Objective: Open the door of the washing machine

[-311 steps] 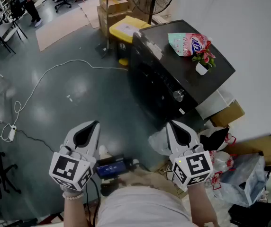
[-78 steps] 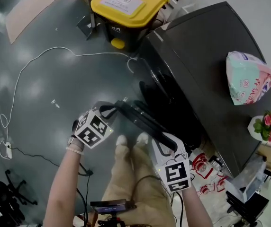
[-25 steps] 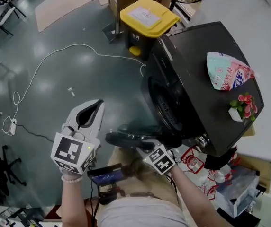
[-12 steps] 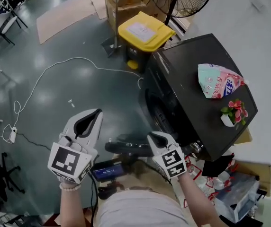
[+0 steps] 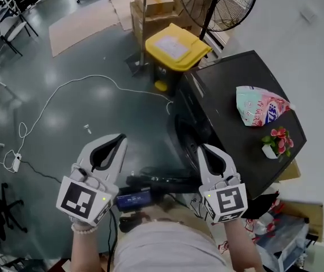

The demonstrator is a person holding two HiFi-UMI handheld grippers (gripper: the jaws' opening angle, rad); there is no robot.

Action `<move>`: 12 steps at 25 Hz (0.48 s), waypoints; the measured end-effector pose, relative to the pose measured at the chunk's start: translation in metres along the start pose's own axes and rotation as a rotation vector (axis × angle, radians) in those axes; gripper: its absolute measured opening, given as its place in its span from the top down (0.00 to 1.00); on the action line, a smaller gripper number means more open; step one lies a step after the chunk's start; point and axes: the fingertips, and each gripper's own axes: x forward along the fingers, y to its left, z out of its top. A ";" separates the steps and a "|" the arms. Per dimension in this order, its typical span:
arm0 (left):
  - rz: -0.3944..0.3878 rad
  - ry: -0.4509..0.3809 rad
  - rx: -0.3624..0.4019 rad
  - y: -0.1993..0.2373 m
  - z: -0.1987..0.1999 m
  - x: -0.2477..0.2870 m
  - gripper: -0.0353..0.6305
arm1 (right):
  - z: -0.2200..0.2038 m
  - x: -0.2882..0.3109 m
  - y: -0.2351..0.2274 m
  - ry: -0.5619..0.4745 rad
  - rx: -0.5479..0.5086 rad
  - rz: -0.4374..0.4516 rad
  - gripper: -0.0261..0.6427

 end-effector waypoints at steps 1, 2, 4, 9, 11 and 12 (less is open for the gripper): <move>-0.004 -0.002 0.005 -0.001 0.001 -0.001 0.96 | 0.007 -0.002 -0.001 -0.012 -0.006 -0.004 0.95; -0.006 -0.002 0.008 -0.001 0.001 -0.001 0.96 | 0.014 -0.005 -0.002 -0.024 -0.009 -0.007 0.95; -0.003 -0.005 0.011 -0.001 0.002 -0.001 0.96 | 0.025 -0.009 -0.005 -0.042 -0.012 -0.013 0.95; -0.006 -0.015 0.004 -0.004 0.003 0.006 0.96 | 0.040 -0.016 -0.013 -0.070 -0.026 -0.039 0.95; -0.010 -0.019 0.004 -0.005 0.004 0.007 0.96 | 0.042 -0.017 -0.015 -0.075 -0.030 -0.046 0.95; -0.011 -0.021 0.004 -0.005 0.005 0.009 0.96 | 0.042 -0.016 -0.015 -0.076 -0.029 -0.047 0.95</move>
